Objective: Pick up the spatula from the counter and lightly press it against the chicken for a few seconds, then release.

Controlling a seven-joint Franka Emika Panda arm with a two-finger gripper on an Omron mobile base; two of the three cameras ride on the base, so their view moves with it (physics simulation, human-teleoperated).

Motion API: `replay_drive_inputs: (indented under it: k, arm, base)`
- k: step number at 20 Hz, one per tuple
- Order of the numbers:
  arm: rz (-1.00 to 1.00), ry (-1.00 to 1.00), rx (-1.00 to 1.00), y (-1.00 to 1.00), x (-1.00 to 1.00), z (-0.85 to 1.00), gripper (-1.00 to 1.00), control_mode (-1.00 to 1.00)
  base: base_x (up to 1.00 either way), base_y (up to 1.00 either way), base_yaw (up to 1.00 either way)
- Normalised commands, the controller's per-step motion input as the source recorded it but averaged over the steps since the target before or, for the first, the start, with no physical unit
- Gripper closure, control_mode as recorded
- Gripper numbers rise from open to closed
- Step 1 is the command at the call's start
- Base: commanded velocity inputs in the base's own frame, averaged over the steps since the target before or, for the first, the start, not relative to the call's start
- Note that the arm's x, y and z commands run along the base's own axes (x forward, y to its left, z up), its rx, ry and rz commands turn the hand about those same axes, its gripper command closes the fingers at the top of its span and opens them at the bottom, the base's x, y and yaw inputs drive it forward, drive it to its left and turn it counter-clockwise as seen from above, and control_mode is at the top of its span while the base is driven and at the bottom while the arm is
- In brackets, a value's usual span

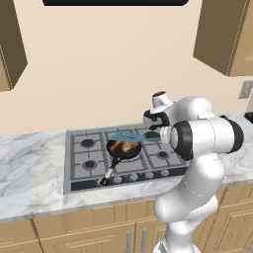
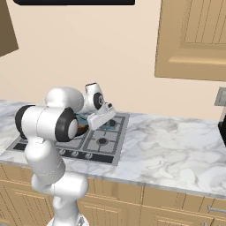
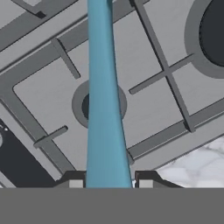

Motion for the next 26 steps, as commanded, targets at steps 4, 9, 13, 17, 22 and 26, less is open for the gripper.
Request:
replay_drive_inputs:
  k: [4, 9, 13, 17, 22, 26]
  arm:
    - [0.0, 0.0, 0.0, 0.0, 0.01, -0.11, 1.0, -1.0]
    - [0.0, 0.0, -0.02, 0.0, 0.0, -0.12, 1.0, -1.0]
    - [0.0, 0.01, -0.03, 0.0, 0.0, -0.13, 1.0, -1.0]
    - [0.0, 0.04, -0.03, 0.01, 0.0, -0.13, 1.0, -1.0]
    - [0.0, 0.02, -0.02, 0.0, 0.0, -0.03, 1.0, -1.0]
    - [0.0, 0.0, 0.0, 0.0, 0.0, 0.0, 1.0, -1.0]
  base:
    - [0.0, 0.0, 0.0]
    - [0.0, 0.0, 0.0]
    - [0.0, 0.0, 0.0]
    - [0.0, 0.0, 0.0]
    - [0.0, 0.0, 0.0]
    - [0.0, 0.0, 0.0]
